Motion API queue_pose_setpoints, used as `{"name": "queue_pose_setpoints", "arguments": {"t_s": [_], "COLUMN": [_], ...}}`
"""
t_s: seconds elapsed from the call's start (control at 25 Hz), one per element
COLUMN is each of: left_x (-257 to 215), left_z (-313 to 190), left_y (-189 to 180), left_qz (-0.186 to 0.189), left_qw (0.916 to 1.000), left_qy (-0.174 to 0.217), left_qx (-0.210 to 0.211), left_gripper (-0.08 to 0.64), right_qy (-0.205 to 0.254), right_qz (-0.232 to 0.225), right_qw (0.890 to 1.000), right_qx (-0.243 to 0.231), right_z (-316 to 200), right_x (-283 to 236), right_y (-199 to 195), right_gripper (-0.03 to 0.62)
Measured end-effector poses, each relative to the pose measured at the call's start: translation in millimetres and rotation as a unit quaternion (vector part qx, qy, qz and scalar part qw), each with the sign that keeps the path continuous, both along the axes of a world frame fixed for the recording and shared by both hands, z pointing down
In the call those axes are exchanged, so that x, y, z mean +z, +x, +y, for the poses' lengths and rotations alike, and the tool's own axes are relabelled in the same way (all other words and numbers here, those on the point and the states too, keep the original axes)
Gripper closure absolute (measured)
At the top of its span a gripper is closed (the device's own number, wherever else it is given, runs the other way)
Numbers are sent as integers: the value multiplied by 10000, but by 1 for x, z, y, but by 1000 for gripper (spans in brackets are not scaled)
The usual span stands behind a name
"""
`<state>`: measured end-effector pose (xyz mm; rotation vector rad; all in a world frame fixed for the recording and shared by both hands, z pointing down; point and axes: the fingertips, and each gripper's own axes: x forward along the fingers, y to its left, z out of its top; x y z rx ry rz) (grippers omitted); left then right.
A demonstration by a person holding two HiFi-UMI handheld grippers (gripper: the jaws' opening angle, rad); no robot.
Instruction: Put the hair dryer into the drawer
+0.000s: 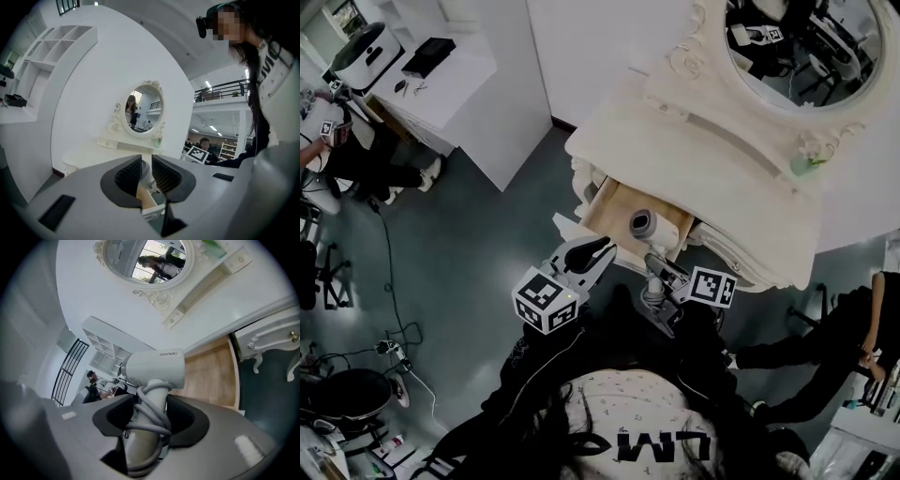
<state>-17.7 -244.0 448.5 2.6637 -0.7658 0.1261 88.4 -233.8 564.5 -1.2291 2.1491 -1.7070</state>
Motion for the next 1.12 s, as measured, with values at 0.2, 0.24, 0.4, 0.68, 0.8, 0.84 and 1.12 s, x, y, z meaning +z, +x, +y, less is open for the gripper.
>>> {"name": "queue_pose_setpoints", "arguments": {"t_s": [0.2, 0.24, 0.4, 0.68, 0.8, 0.84, 1.12], "left_x": [7, 8, 13, 14, 17, 18, 23], "left_z": [-19, -22, -32, -46, -48, -49, -57], "left_y": [1, 1, -4, 4, 4, 4, -5], "left_qz": [-84, -113, -219, -275, -370, -405, -431], "left_qw": [9996, 9994, 9982, 9973, 9969, 9967, 9955], "left_qy": [-90, -103, -178, -240, -251, -250, -356], "left_qx": [-268, -318, -523, -638, -654, -659, -768], "left_gripper": [505, 505, 505, 505, 505, 505, 505], "right_qy": [-318, -381, -607, -1039, -1157, -1178, -1398], "right_qz": [188, 227, 404, 911, 1031, 1086, 1421], "right_qw": [9984, 9977, 9934, 9785, 9727, 9706, 9580], "right_qx": [-422, -512, -882, -1534, -1727, -1795, -2062], "right_z": [-20, -24, -40, -68, -78, -82, -91], "right_x": [31, 37, 62, 111, 129, 134, 165], "right_y": [7, 9, 13, 22, 22, 21, 16], "right_gripper": [362, 363, 362, 364, 364, 364, 364]}}
